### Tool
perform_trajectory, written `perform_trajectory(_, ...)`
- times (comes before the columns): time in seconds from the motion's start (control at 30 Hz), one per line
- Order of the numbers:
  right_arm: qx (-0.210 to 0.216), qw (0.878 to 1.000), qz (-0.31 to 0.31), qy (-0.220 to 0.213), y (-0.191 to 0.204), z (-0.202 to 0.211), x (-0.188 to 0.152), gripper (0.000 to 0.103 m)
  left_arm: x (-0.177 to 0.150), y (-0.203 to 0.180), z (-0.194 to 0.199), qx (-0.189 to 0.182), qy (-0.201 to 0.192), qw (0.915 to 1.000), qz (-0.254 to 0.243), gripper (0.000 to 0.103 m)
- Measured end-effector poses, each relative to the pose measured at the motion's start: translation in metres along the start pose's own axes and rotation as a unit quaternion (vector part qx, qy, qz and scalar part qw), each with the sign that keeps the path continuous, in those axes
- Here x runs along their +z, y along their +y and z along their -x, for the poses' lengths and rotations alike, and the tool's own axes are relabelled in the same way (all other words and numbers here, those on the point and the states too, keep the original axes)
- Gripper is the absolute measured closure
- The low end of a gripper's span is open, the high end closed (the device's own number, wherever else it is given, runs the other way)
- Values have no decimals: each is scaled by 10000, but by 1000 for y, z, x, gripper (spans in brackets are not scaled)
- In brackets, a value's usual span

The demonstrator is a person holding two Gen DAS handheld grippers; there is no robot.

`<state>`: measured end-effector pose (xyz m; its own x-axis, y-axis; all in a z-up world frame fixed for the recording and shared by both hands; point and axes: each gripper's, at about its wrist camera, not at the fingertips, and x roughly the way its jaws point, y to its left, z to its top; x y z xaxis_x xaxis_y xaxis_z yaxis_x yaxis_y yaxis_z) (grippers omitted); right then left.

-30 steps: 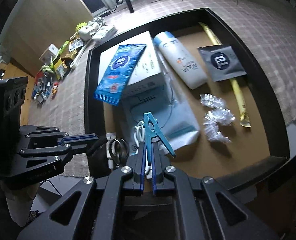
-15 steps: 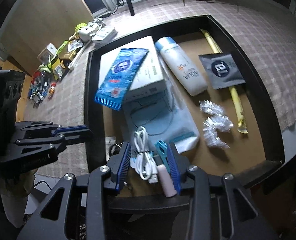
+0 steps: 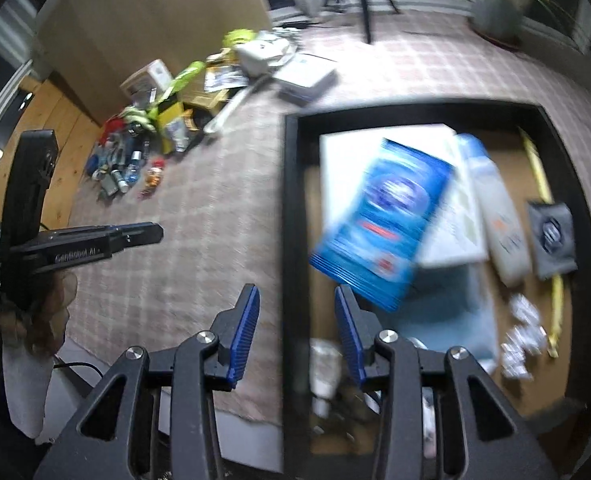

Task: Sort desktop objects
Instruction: 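Move both grippers back over the pile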

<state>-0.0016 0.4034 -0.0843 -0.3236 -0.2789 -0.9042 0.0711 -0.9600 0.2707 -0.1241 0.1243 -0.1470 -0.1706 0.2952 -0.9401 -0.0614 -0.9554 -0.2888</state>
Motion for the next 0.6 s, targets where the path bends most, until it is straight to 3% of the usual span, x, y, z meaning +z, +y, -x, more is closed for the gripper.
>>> perform_trajectory(0.17,240,9994,245,28,46,-27,36,61,29,88,10,293,-159,9954,902,90)
perform_trajectory(0.3,402,9983,394,115,82,-53,61,61,51,134,8,270,-201,9885,1474,90)
perform_trajectory(0.43,777,9955,355,406,117,-88,86,61,66,151,1,277,-155,9854,1674,90)
perform_trajectory(0.6,870,9936,346,634,151,-123,106,62,74,159,-12,347,-28,9844,1723,90)
